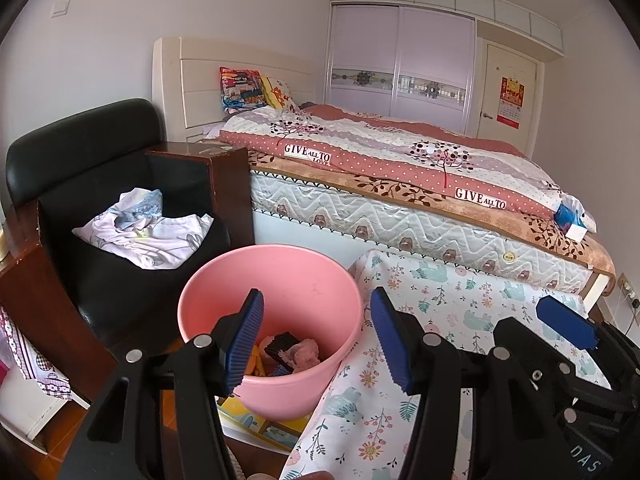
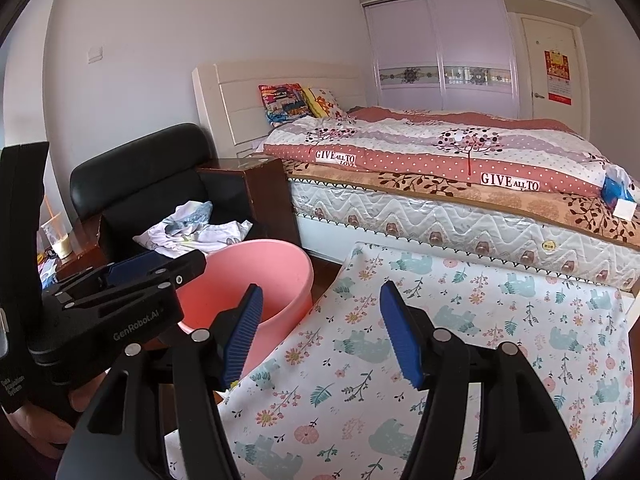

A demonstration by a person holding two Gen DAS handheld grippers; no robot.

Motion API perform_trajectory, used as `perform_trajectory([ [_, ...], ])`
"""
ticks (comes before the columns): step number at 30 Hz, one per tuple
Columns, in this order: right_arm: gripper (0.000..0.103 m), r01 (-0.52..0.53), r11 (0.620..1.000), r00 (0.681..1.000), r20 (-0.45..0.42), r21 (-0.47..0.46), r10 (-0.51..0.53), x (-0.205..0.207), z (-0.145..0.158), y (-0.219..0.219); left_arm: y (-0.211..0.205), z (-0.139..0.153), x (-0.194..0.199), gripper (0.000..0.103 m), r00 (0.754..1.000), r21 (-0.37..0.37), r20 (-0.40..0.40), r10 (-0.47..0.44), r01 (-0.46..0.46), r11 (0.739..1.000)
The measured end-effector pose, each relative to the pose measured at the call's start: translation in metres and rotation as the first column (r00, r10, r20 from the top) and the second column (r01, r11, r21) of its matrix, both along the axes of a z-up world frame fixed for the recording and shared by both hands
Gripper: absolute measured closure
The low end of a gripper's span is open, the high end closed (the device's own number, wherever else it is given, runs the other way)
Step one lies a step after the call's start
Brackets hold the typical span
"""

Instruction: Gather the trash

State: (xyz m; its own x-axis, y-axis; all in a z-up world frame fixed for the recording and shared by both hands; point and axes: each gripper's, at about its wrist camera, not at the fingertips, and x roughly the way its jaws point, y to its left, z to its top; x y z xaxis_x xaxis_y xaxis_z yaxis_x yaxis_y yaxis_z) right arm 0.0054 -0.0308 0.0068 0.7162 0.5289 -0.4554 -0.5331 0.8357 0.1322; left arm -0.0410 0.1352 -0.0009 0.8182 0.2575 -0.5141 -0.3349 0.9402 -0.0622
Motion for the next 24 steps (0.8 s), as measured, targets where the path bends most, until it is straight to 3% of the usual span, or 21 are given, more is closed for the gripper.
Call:
perform_trajectory([
  [24,0.042,0.059,0.998,0.998,0.011,0.037,-0.059,0.0022,0.002,-0.0105,-0.0017,0.0005,0.0011,0.05,1.0,0.001,-0.002,-0.004,0.004,1.0],
])
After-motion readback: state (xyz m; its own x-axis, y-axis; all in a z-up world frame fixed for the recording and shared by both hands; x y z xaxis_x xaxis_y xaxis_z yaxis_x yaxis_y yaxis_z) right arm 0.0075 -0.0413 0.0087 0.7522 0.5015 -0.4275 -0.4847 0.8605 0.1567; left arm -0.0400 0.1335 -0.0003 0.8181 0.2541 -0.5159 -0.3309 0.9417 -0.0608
